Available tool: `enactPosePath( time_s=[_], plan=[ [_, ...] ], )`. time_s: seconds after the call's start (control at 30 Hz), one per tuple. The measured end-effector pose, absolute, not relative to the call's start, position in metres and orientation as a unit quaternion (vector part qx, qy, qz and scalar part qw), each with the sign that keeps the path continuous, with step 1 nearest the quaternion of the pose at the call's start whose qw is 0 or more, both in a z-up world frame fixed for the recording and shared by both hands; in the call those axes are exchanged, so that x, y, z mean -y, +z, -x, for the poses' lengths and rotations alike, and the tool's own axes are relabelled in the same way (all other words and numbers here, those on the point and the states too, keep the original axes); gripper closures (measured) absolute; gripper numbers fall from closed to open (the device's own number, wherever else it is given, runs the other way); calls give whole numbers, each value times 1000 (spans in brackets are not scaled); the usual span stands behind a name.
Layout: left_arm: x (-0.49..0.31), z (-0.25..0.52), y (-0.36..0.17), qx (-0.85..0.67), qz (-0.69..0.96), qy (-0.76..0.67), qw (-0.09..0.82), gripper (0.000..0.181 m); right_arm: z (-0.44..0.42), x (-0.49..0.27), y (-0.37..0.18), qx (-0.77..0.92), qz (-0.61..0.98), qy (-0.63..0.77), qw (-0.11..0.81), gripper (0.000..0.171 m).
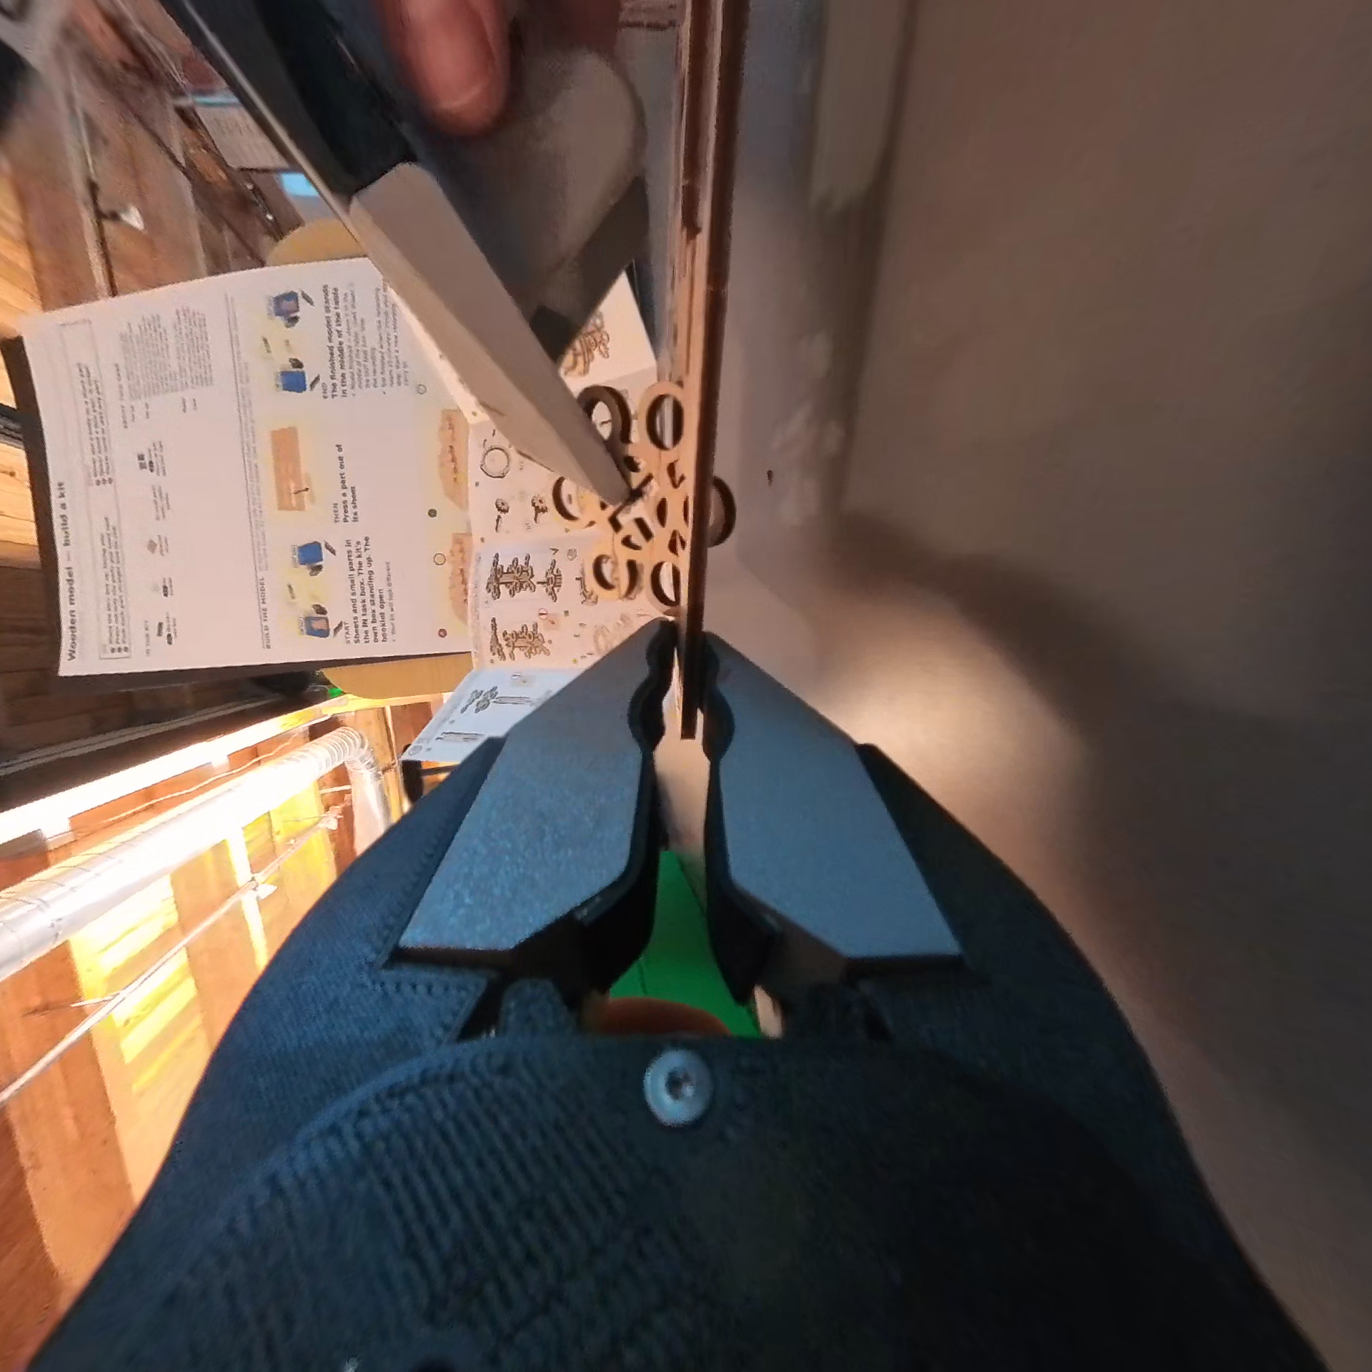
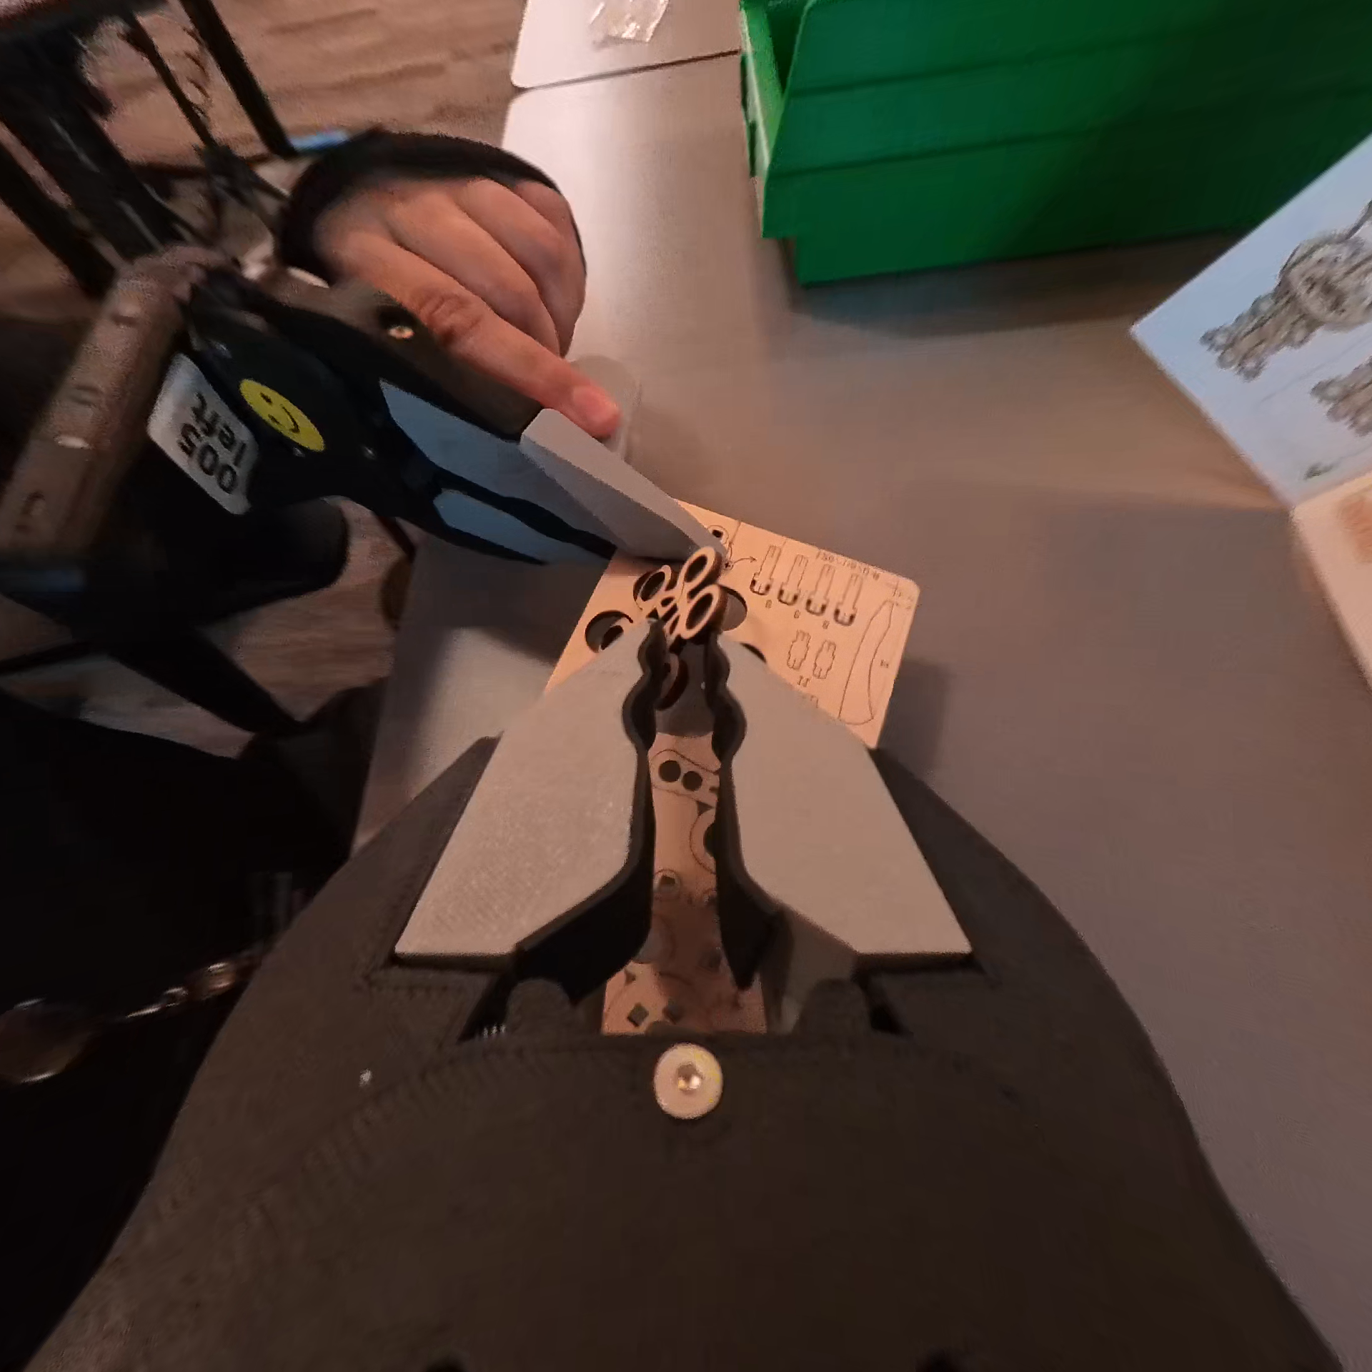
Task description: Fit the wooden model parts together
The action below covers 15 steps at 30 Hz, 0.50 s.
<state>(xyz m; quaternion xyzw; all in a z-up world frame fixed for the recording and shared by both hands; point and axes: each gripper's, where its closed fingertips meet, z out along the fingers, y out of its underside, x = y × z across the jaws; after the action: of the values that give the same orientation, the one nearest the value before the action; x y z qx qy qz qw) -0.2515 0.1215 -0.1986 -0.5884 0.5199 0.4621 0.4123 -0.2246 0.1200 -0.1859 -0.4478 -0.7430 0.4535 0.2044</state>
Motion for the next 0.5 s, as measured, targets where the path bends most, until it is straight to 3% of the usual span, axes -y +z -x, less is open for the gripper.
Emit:
enactPosePath(
  time_s=[0.2, 0.5],
  plan=[
    [-124, 260, -220, -501, 622, 432, 418, 179, 228, -107, -169, 769, 364, 386, 358, 171],
    [-128, 271, -216, -476, 621, 445, 435, 180, 232, -124, -184, 737, 445, 434, 266, 171]
  ],
)
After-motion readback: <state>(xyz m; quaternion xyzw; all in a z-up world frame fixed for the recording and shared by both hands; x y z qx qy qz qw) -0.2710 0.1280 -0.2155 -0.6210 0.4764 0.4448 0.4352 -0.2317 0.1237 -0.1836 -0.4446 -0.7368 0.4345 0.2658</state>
